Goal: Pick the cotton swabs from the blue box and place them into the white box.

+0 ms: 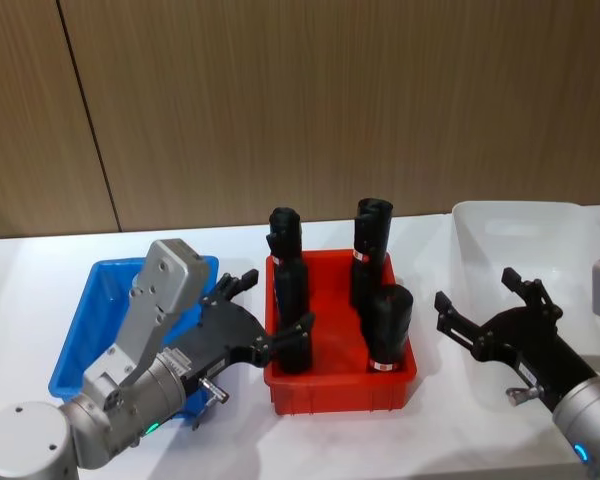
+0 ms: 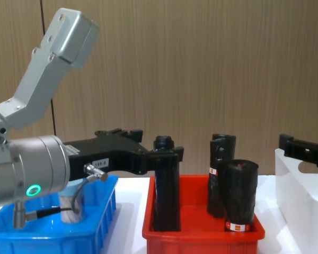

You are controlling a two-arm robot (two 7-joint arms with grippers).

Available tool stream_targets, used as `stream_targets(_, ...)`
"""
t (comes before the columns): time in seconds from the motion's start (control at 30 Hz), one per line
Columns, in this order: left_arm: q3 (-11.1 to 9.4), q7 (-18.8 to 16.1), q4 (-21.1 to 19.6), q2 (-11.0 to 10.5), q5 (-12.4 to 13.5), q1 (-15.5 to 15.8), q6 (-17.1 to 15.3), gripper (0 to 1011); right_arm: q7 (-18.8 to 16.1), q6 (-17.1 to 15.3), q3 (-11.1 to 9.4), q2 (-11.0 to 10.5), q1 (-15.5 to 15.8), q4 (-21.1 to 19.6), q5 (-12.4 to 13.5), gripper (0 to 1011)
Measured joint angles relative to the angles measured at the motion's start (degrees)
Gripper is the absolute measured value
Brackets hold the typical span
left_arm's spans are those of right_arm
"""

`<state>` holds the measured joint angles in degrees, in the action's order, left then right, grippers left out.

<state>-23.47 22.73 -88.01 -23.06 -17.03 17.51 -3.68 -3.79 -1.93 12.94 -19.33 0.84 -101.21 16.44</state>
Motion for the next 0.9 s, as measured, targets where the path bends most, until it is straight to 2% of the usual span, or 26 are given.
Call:
stream_targets(0.8,-2.1,-18.2,-4.3,1.0,4.6,-3.3,2.4,1003,0.0,0.0,0.0,0.0,0.0,0.0,0.0,1002)
stream_targets(0.9,-2.3,-19.7,-4.7,1.1,5.0,-3.5,2.6,1003,0.0,0.0,0.0,0.0,0.0,0.0,0.0,1002)
